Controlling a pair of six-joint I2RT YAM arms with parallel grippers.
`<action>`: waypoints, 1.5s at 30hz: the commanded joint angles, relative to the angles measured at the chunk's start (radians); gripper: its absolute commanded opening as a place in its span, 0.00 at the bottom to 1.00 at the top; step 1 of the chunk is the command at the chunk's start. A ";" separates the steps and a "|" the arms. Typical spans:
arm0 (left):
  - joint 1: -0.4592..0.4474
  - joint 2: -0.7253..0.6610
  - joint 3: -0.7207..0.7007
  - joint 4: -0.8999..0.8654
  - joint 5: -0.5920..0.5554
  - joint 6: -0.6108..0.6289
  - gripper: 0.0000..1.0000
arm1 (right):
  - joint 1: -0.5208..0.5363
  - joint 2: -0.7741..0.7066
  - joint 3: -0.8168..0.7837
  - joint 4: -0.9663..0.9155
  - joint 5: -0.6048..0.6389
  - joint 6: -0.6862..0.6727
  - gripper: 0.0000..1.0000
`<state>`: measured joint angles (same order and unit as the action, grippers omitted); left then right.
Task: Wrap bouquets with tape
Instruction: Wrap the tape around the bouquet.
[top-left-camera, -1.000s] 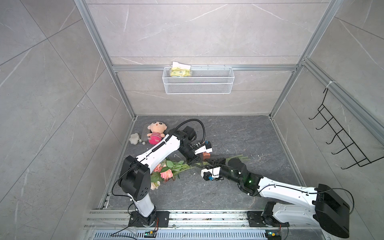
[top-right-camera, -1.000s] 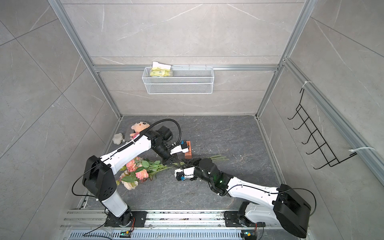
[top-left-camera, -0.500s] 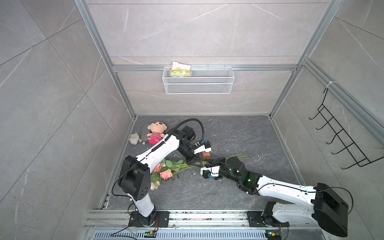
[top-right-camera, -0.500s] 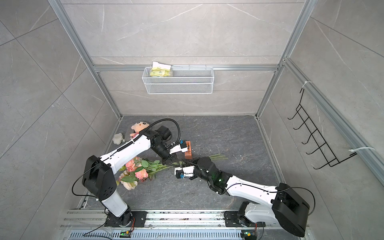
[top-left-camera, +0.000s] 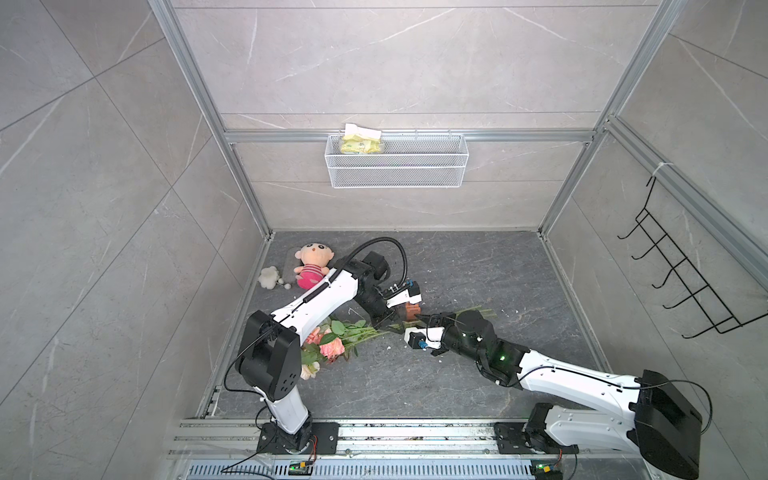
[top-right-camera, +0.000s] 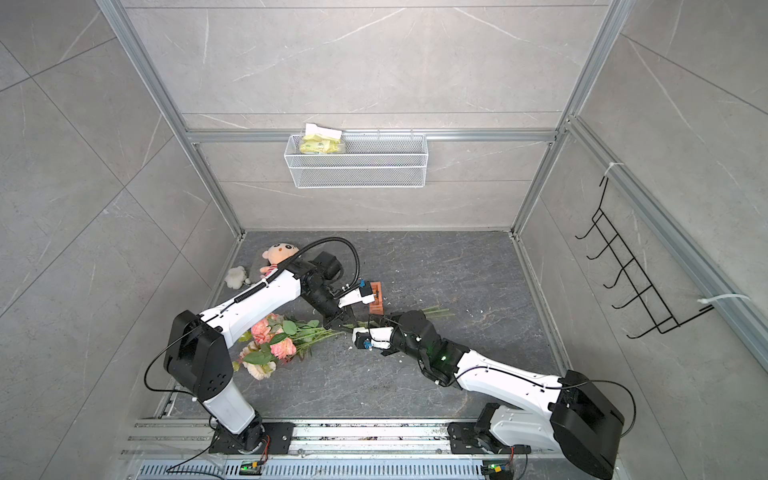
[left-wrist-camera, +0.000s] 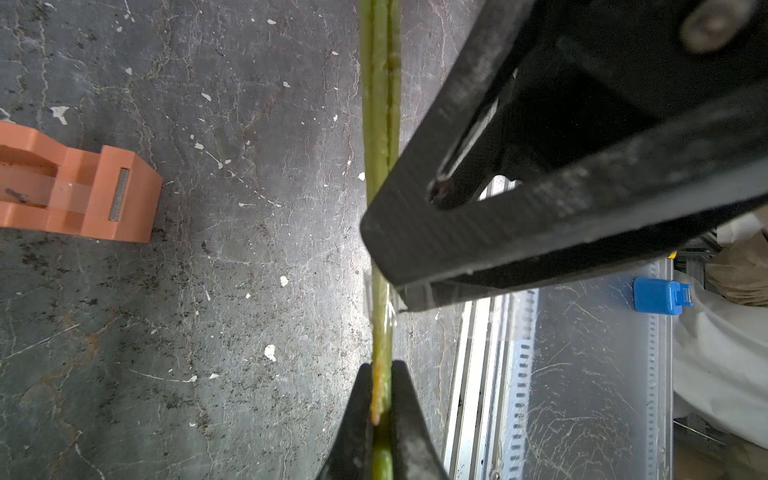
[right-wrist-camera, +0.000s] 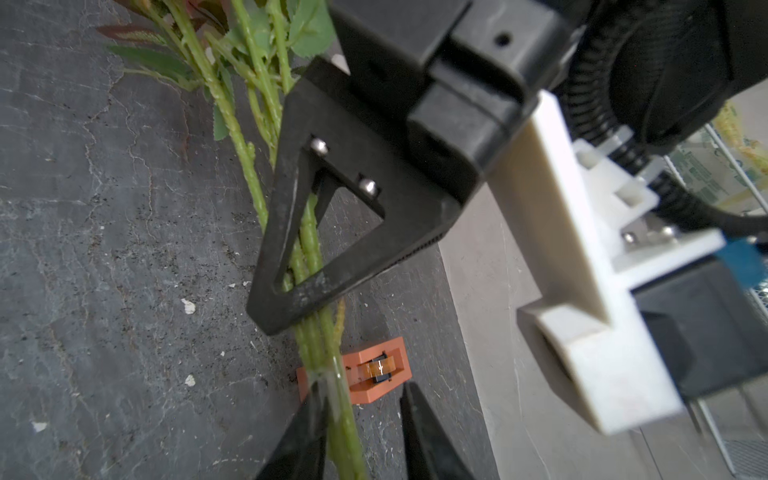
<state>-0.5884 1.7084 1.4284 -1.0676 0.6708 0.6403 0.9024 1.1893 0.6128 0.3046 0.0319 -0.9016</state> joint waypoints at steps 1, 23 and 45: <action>-0.001 0.013 -0.008 -0.039 0.000 0.020 0.00 | -0.011 0.001 0.055 -0.009 0.042 0.051 0.33; 0.001 -0.013 0.000 -0.055 -0.025 0.015 0.00 | -0.069 -0.109 0.073 -0.327 -0.138 0.056 0.39; 0.002 0.012 0.065 -0.099 -0.030 0.022 0.00 | -0.008 0.202 0.267 -0.391 -0.133 -0.024 0.45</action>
<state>-0.5888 1.7275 1.4483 -1.1255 0.6189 0.6403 0.8780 1.3598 0.8532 -0.0566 -0.1165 -0.9134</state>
